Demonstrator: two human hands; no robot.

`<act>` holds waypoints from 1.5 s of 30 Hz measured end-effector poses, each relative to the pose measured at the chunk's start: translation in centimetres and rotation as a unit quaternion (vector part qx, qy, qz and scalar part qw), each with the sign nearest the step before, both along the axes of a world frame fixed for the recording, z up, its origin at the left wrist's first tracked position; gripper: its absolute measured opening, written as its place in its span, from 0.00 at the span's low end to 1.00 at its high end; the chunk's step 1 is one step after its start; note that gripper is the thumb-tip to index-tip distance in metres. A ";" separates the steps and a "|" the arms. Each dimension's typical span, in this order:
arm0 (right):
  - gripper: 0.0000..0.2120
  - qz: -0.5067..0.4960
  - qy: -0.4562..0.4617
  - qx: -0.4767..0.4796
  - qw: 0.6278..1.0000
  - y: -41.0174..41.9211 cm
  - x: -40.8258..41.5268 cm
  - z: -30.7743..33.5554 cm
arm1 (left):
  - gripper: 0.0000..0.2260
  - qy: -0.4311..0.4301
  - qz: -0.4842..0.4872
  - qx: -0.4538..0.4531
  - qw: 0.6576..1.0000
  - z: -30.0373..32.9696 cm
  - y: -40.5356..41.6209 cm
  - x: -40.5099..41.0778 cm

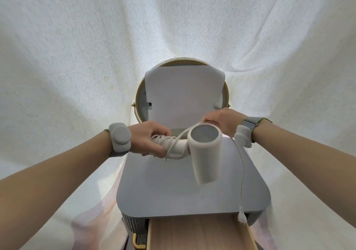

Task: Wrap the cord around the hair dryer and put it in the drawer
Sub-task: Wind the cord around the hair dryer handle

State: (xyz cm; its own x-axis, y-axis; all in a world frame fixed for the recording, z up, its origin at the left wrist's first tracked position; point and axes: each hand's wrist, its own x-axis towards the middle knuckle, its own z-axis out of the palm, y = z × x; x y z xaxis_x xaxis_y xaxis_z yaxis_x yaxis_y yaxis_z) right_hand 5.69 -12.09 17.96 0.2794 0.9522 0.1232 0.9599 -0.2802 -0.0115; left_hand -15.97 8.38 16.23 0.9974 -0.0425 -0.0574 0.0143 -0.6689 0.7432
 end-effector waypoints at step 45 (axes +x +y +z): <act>0.10 -0.062 0.233 -0.046 0.969 0.6 -9.3 -6.0 | 0.25 -0.228 0.297 0.060 0.925 -3.9 -4.4 3.7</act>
